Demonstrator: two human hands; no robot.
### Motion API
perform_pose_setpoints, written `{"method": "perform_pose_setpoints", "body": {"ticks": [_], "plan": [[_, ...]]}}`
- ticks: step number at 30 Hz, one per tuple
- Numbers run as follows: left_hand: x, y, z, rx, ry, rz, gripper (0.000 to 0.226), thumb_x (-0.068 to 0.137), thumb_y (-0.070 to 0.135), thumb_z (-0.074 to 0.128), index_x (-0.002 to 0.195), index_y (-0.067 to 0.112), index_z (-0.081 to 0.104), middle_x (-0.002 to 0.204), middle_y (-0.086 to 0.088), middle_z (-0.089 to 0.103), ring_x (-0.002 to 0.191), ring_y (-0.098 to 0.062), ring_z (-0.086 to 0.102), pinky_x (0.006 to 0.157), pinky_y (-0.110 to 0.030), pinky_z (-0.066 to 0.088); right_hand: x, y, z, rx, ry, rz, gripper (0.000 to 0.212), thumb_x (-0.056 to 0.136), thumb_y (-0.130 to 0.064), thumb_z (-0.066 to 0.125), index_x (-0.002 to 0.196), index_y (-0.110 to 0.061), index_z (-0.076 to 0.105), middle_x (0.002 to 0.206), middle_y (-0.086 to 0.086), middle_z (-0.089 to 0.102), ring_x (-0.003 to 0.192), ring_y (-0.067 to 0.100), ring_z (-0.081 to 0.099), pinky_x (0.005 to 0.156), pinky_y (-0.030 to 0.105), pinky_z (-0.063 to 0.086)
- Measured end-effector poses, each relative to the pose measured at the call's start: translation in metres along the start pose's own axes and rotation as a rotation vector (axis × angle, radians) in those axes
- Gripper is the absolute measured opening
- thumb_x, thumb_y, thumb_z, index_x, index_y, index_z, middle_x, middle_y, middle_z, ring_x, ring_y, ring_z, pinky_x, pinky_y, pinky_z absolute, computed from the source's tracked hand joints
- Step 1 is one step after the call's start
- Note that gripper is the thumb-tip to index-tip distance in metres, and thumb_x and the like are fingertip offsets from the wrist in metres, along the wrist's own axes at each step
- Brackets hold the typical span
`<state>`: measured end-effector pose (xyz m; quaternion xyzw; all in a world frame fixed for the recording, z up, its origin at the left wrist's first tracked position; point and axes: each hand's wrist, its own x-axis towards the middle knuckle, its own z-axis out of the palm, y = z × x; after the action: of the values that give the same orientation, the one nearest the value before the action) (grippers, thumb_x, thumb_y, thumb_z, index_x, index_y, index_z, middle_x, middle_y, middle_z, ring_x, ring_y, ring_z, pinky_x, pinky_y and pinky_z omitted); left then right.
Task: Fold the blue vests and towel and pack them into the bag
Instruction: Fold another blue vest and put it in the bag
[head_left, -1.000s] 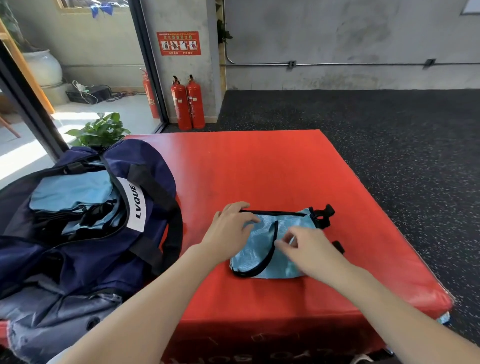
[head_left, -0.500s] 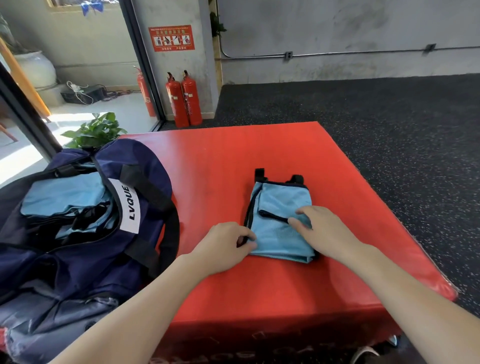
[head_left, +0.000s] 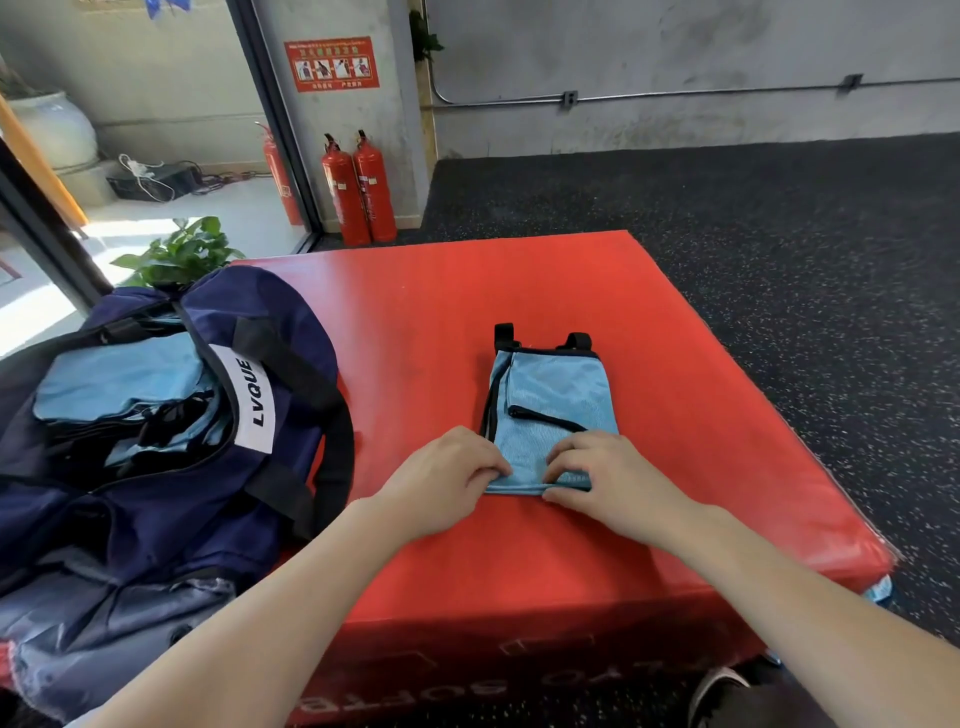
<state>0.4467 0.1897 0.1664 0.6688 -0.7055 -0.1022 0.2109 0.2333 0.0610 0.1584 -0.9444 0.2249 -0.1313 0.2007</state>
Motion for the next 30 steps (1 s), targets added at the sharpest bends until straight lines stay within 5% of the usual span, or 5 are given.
{"method": "perform_pose_setpoints", "body": {"ticks": [6, 15, 18, 24, 30], "plan": [[0.001, 0.001, 0.000, 0.029, -0.020, -0.030, 0.037, 0.086, 0.056, 0.068, 0.112, 0.029, 0.072, 0.107, 0.018, 0.065, 0.109, -0.002, 0.048, 0.093, -0.022, 0.043, 0.003, -0.003, 0.004, 0.034, 0.026, 0.056, 0.011, 0.090, -0.040, 0.070, 0.091, -0.028, 0.073, 0.100, -0.017, 0.069, 0.102, 0.008, 0.060, 0.099, 0.041, 0.044], [0.002, 0.010, 0.002, -0.108, 0.128, -0.128, 0.014, 0.097, 0.033, 0.063, 0.094, 0.022, 0.071, 0.089, 0.010, 0.059, 0.089, 0.004, 0.048, 0.079, -0.019, 0.041, 0.000, -0.003, -0.015, 0.127, 0.019, 0.154, 0.030, 0.079, -0.058, 0.075, 0.097, -0.038, 0.063, 0.110, -0.026, 0.058, 0.113, 0.001, 0.048, 0.100, 0.032, 0.039], [0.002, 0.009, 0.001, -0.149, 0.164, -0.137, 0.011, 0.097, 0.029, 0.063, 0.092, 0.021, 0.069, 0.093, 0.010, 0.060, 0.100, 0.006, 0.048, 0.079, -0.010, 0.037, -0.006, 0.001, -0.024, 0.023, -0.040, 0.165, 0.043, 0.076, -0.057, 0.077, 0.110, -0.040, 0.057, 0.118, -0.025, 0.052, 0.114, 0.000, 0.041, 0.098, 0.028, 0.037], [0.003, 0.015, -0.001, -0.228, 0.230, -0.123, 0.011, 0.097, 0.028, 0.063, 0.088, 0.033, 0.060, 0.112, 0.021, 0.064, 0.136, 0.006, 0.037, 0.105, -0.015, 0.034, -0.015, 0.008, -0.039, 0.161, 0.051, 0.177, 0.013, 0.086, -0.027, 0.072, 0.089, -0.036, 0.062, 0.089, -0.016, 0.066, 0.077, 0.004, 0.061, 0.074, 0.027, 0.050], [-0.001, 0.037, -0.008, -0.269, 0.371, -0.112, 0.011, 0.097, 0.034, 0.063, 0.091, 0.025, 0.066, 0.078, 0.006, 0.064, 0.077, -0.010, 0.056, 0.073, -0.025, 0.043, -0.019, 0.008, -0.055, 0.369, 0.063, 0.238, 0.013, 0.089, -0.020, 0.070, 0.080, -0.027, 0.065, 0.067, -0.009, 0.064, 0.061, 0.006, 0.051, 0.064, 0.030, 0.041]]}}
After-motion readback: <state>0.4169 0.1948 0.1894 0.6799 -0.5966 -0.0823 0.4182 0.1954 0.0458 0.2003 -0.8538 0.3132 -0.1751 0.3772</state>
